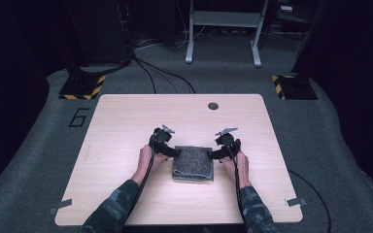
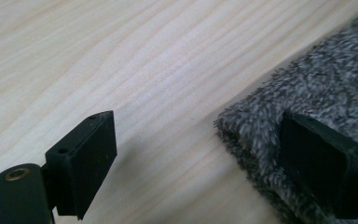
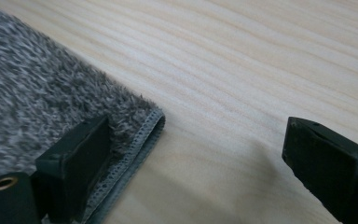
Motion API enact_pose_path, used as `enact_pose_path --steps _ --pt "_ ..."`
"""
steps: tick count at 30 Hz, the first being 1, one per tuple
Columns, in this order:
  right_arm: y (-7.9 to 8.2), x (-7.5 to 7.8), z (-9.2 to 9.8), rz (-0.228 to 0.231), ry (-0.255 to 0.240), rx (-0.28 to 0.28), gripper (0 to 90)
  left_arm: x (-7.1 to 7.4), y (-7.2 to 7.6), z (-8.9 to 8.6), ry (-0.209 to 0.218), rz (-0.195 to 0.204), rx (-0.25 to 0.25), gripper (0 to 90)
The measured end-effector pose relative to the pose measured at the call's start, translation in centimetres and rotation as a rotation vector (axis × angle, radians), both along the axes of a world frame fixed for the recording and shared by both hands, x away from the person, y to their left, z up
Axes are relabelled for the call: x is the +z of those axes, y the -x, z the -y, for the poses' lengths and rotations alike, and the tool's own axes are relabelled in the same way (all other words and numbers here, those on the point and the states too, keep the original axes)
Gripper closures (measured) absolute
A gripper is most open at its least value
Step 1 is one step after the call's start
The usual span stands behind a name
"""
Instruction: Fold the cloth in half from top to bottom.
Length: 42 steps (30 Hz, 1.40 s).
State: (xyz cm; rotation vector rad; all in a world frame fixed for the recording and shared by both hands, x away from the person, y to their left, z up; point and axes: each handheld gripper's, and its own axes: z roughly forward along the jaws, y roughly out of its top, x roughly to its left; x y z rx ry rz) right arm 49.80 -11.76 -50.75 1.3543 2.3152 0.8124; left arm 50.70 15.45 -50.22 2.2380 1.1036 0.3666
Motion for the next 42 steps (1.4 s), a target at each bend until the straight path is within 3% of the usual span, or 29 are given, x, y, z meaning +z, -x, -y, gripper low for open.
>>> enact_pose_path --steps 4,5,9,11,13,16,18,23,30,35,42 --pt "1.4 1.1 0.5 0.024 -0.041 0.015 8.1 0.7 1.7 -0.7 0.038 0.013 -0.02 10.7" --pt "3.0 1.6 0.7 0.032 -0.072 0.038 7.4 0.8 3.4 -1.0 0.042 0.01 -0.046 10.6" --pt "5.6 1.1 0.3 0.01 -0.089 0.077 6.5 -0.4 6.0 -1.2 0.041 -0.01 -0.082 10.5" --pt "6.4 0.4 -0.1 -0.003 -0.066 0.105 6.4 -1.1 6.6 -1.2 0.035 -0.021 -0.084 10.4" --pt "6.7 -0.4 -0.5 -0.018 -0.04 0.11 6.0 -1.3 6.9 -1.2 0.032 -0.014 -0.08 10.2" --pt "6.6 -1.0 -0.4 -0.016 -0.043 0.108 4.9 -1.3 6.9 -1.1 0.032 -0.008 -0.078 10.2" --pt "6.8 -0.6 -0.4 -0.013 -0.038 0.114 5.7 -0.6 7.2 -1.4 0.03 0.02 -0.071 9.6" --pt "7.8 0.9 0.1 0.049 -0.058 0.096 5.7 0.5 8.5 -1.6 0.024 0.088 -0.059 8.3" --pt "7.9 -0.1 -0.7 0.062 -0.001 0.091 1.0 -0.5 9.0 -0.7 -0.023 0.08 -0.062 4.3" --pt "7.4 -0.6 -1.1 0.043 0.038 0.077 0.0 -1.1 8.8 -0.3 -0.062 0.082 -0.058 3.3" --pt "7.3 -1.0 -1.0 0.044 0.034 0.074 0.0 -1.5 8.3 -0.4 -0.056 0.074 -0.065 1.1"
